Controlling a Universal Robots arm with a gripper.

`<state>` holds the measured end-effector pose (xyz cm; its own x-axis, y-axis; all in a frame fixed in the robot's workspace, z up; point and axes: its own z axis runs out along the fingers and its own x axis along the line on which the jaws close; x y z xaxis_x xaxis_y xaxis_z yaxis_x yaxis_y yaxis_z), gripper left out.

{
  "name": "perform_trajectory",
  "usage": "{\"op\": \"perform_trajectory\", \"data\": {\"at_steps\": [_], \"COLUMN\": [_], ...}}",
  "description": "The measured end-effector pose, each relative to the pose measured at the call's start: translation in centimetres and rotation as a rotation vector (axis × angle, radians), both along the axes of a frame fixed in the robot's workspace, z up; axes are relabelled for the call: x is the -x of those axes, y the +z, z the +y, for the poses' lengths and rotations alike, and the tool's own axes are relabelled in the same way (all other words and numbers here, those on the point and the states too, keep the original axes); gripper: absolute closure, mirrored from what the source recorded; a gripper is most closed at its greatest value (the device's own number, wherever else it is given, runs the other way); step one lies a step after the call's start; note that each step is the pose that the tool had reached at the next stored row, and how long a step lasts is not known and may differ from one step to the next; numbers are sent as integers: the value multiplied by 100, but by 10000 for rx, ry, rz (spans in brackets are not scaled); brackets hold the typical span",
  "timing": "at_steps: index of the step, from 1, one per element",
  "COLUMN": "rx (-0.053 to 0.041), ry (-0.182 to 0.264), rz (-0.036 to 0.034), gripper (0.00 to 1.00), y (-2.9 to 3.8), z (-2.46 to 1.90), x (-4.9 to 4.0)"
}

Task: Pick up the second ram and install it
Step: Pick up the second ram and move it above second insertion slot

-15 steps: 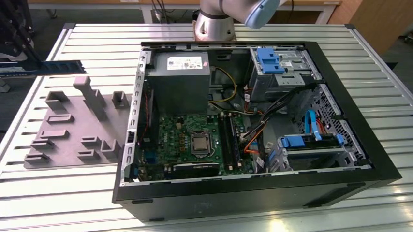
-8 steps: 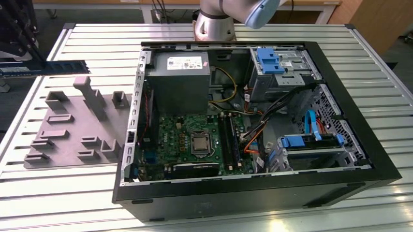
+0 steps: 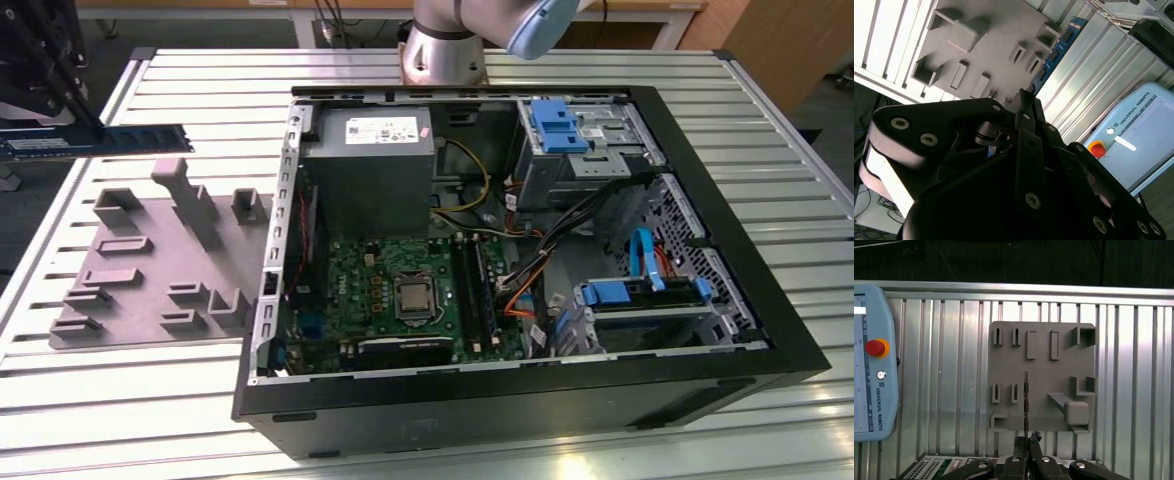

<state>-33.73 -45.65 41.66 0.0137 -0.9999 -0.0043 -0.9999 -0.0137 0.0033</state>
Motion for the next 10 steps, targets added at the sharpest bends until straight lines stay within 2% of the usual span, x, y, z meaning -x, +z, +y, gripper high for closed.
{"op": "perform_trajectory", "data": {"at_steps": [10], "rx": [0], "ry": [0], "rz": [0], "gripper": [86], "y": [0], "z": [0], "x": [-66]}}
